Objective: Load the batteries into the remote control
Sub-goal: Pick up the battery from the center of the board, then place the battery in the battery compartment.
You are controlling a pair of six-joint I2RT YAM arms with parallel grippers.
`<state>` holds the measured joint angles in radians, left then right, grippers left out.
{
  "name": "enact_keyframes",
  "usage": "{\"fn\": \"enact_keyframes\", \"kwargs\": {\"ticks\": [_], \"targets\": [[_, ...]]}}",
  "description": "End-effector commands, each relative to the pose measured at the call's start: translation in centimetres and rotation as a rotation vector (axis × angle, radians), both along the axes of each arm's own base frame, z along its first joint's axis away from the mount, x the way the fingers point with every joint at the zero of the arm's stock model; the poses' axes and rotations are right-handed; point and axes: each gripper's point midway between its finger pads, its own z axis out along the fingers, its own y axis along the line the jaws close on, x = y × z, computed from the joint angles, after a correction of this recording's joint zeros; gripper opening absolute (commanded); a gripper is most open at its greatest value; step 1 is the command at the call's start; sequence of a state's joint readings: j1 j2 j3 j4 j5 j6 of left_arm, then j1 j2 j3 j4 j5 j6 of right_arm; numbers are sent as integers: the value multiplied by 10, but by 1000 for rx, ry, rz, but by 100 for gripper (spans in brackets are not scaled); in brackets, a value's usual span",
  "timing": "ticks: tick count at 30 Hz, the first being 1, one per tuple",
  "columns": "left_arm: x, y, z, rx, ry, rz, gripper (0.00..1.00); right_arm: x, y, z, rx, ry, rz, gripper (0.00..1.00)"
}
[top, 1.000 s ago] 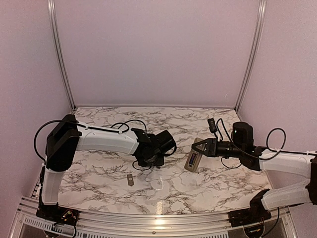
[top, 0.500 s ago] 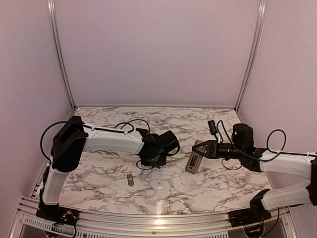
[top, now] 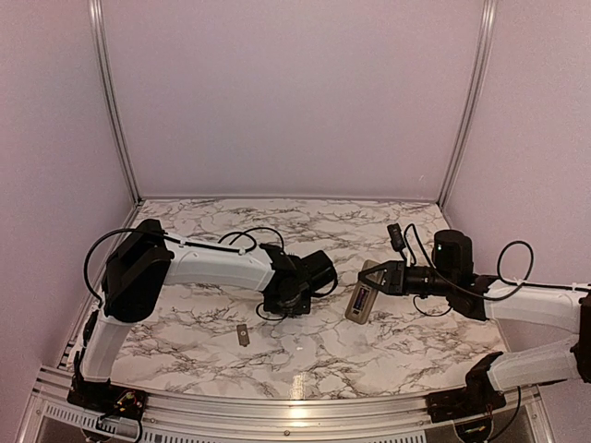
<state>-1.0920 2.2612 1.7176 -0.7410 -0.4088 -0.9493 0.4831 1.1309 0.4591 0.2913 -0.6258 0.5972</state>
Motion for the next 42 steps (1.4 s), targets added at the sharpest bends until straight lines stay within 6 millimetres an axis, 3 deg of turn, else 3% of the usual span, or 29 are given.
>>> {"fn": "enact_keyframes", "kwargs": {"ticks": [1, 5, 12, 19, 22, 24, 28, 30, 35, 42], "targets": [[-8, -1, -8, 42, 23, -46, 15, 3, 0, 10, 17, -27, 1, 0], [-12, -4, -5, 56, 23, -103, 0, 3, 1, 8, 19, -16, 7, 0], [-14, -4, 6, 53, -16, -193, 0, -3, 6, 1, 56, 25, 43, 0], [-8, -11, 82, -152, -235, -305, 0, -5, 11, 0, 101, 73, 65, 0], [-13, -14, 127, -304, -359, -365, 0, -6, 14, 2, 128, 87, 74, 0], [-24, -17, 152, -425, -435, -440, 0, -7, 19, 4, 151, 101, 89, 0], [-53, -29, 220, -656, -645, -584, 0, -11, 32, 10, 193, 131, 110, 0], [-68, -36, 235, -729, -697, -646, 0, -13, 41, 16, 213, 125, 127, 0], [-94, -62, 246, -810, -739, -772, 0, -17, 57, 25, 251, 130, 155, 0], [-111, -88, 240, -830, -731, -849, 0, -20, 64, 41, 308, 130, 176, 0]]}}
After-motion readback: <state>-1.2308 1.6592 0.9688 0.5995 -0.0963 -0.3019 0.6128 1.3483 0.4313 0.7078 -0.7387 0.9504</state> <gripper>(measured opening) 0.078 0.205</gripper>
